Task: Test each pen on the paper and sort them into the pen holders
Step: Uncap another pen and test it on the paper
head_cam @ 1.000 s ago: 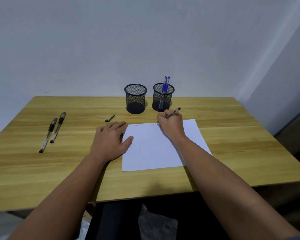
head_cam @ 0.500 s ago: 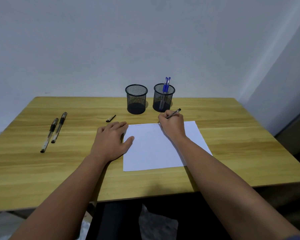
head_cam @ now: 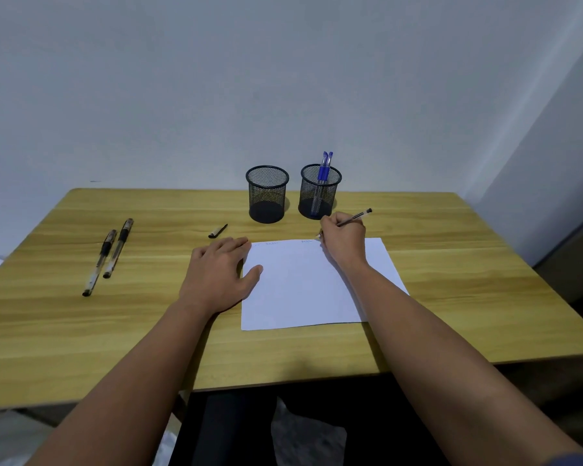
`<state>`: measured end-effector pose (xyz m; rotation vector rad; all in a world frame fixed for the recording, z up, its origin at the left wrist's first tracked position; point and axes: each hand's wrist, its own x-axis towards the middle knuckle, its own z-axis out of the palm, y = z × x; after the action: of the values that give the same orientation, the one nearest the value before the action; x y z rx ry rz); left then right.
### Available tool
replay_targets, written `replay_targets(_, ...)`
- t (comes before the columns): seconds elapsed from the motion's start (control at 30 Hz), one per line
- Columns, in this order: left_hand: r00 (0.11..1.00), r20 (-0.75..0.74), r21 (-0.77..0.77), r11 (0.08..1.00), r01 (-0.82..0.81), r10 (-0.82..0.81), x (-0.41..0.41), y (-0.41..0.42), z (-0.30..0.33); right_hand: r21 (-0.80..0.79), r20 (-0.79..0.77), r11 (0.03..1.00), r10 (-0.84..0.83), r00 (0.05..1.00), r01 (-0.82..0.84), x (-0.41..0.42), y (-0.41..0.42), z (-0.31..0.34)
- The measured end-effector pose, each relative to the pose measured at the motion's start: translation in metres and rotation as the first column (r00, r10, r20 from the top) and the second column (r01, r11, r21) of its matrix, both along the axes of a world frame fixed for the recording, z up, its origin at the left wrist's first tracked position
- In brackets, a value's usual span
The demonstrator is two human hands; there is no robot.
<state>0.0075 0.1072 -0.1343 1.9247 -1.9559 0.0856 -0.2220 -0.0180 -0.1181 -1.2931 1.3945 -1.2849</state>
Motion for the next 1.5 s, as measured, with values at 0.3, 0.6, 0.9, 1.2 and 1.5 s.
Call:
replay_targets(0.3,0.998,-0.052,-0.024,0.999,0.031,-0.032,0.003,0.002,0.002,0.039,0.233,0.996,0.072,0.97,-0.083,-0.004,0.001,0.028)
replay_targets(0.6,0.957,-0.194,-0.085,0.968,-0.235,0.216,0.026,-0.022,0.028,0.145,0.251,0.964,0.184,0.95,-0.225,0.001,0.014,0.063)
replay_targets(0.9,0.937,-0.105,0.067,0.943,-0.326,0.332,0.037,-0.041,0.03,0.062,0.161,0.94,0.322,0.933,-0.335,0.014,0.022,0.059)
replay_targets(1.2,0.8,-0.589,0.085,0.993,-0.076,0.112,0.03,-0.029,0.038,0.099,-0.109,0.89,0.454,0.884,-0.445,0.012,0.036,0.052)
replay_targets(1.5,0.757,-0.653,0.021,1.0,-0.008,0.02,0.012,-0.011,0.064,0.053,-0.018,0.874,0.484,0.875,-0.483,-0.006,0.048,0.064)
